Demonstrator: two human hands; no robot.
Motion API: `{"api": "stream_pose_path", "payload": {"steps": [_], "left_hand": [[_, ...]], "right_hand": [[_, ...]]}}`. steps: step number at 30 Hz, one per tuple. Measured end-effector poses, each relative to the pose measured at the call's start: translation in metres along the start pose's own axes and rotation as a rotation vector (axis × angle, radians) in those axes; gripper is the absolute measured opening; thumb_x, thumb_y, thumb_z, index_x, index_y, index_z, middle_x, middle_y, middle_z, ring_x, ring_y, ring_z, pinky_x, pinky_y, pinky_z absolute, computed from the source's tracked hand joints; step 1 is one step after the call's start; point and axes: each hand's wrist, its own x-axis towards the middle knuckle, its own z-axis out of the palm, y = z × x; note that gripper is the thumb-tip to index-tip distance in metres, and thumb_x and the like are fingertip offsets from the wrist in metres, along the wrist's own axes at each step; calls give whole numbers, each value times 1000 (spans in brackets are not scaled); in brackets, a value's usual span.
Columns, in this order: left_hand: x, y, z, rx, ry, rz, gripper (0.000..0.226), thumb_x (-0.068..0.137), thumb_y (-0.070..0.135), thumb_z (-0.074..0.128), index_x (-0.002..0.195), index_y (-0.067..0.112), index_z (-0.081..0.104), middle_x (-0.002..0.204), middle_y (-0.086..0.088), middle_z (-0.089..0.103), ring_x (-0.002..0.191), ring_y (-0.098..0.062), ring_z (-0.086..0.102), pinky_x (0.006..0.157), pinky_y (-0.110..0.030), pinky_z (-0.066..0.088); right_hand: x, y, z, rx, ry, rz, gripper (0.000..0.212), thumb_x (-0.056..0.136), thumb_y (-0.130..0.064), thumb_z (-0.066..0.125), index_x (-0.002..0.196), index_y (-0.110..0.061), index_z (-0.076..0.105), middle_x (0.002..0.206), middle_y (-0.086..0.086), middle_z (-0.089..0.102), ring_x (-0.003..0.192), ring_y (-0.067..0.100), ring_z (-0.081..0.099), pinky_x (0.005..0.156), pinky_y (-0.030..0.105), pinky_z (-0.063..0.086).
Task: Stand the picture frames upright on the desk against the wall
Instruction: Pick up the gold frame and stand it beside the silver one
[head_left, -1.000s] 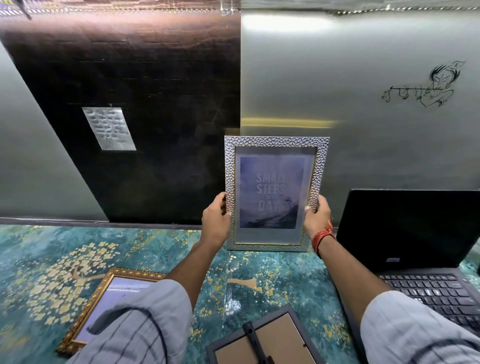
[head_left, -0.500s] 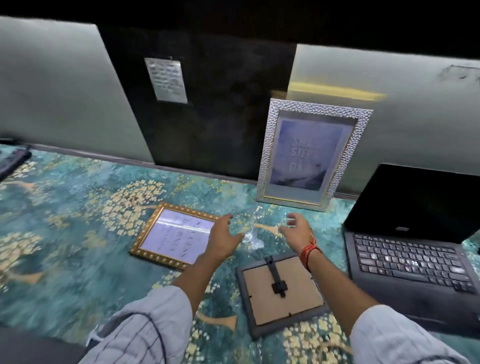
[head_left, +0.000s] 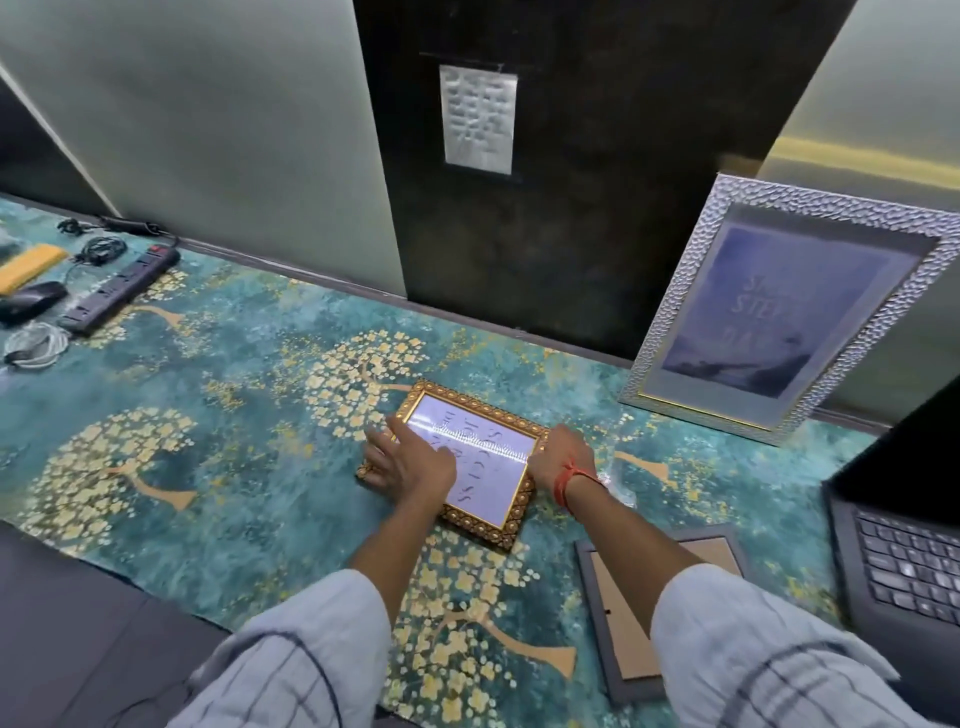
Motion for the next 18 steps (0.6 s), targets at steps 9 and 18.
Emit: {"api": "stream_pose_path", "payload": {"steps": [9, 18], "left_hand": [[33, -11, -33, 139, -217, -8, 59, 84, 35, 61, 134, 9, 43, 141, -19, 41, 127, -39, 43, 101, -46, 38], [26, -16, -30, 182, -235, 232, 46, 81, 17, 55, 126, 6, 50, 129, -19, 51, 118, -40, 53, 91, -45, 47]], "right_hand": [[12, -19, 14, 438, 25, 316, 5, 82, -10, 56, 84, -12, 60, 87, 14, 54, 90, 28, 52, 78, 30, 41], [14, -22, -5, 118, 135, 401, 59, 87, -14, 55, 140, -2, 31, 146, 20, 30, 134, 37, 33, 107, 50, 34]]}}
